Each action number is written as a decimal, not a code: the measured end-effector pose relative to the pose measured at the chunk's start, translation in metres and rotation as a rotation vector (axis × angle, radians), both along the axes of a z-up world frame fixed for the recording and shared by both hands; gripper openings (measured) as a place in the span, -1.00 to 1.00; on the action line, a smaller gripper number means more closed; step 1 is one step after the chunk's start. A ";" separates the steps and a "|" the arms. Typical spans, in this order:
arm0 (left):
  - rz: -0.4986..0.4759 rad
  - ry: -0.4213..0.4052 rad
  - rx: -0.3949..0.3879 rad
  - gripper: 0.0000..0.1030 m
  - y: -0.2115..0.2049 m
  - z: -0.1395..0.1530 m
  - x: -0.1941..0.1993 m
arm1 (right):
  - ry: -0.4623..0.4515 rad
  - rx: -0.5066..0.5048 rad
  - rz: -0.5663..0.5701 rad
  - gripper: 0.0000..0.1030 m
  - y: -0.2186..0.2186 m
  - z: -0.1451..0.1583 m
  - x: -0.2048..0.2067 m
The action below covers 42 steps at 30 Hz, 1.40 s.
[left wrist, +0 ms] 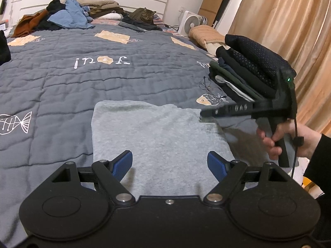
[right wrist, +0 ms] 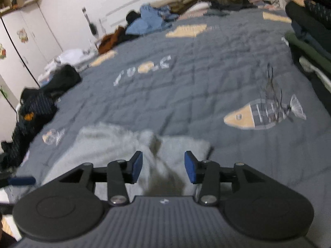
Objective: Fold clothes
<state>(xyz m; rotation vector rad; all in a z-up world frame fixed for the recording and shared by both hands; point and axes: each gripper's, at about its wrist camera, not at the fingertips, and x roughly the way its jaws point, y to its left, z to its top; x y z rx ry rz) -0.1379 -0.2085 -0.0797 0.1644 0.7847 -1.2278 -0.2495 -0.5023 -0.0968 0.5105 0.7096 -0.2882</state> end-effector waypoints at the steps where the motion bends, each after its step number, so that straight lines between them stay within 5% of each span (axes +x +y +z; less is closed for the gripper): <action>1: -0.001 -0.001 -0.001 0.52 0.000 0.000 -0.001 | 0.011 0.019 -0.004 -0.16 0.001 -0.004 -0.001; 5: -0.005 -0.006 0.001 0.52 -0.003 -0.001 -0.003 | -0.011 0.145 -0.073 -0.89 -0.004 -0.016 -0.009; 9: -0.003 -0.007 -0.001 0.52 -0.005 -0.001 -0.003 | -0.159 0.279 -0.141 -0.92 -0.015 -0.009 -0.029; 14: -0.006 -0.010 0.002 0.52 -0.006 -0.002 -0.006 | -0.248 0.435 -0.197 -0.91 -0.028 -0.020 -0.040; 19: -0.003 -0.014 0.008 0.52 -0.005 -0.002 -0.006 | -0.091 0.245 -0.218 -0.84 -0.024 -0.023 -0.031; 25: 0.003 -0.015 0.005 0.52 -0.004 -0.001 -0.005 | -0.105 0.143 -0.247 -0.82 -0.023 0.000 -0.041; 31: 0.002 -0.019 0.001 0.52 -0.001 0.001 -0.007 | -0.182 0.239 -0.063 -0.69 0.004 0.017 -0.038; 34: 0.005 -0.024 0.001 0.52 0.002 0.001 -0.008 | -0.137 0.274 -0.014 -0.34 0.018 0.007 -0.029; 38: 0.012 -0.028 -0.005 0.52 0.007 0.004 -0.007 | -0.009 0.289 -0.064 -0.30 0.017 -0.018 -0.029; 42: 0.022 -0.028 -0.016 0.52 0.013 0.008 -0.004 | -0.009 0.302 -0.143 -0.28 0.017 -0.026 -0.051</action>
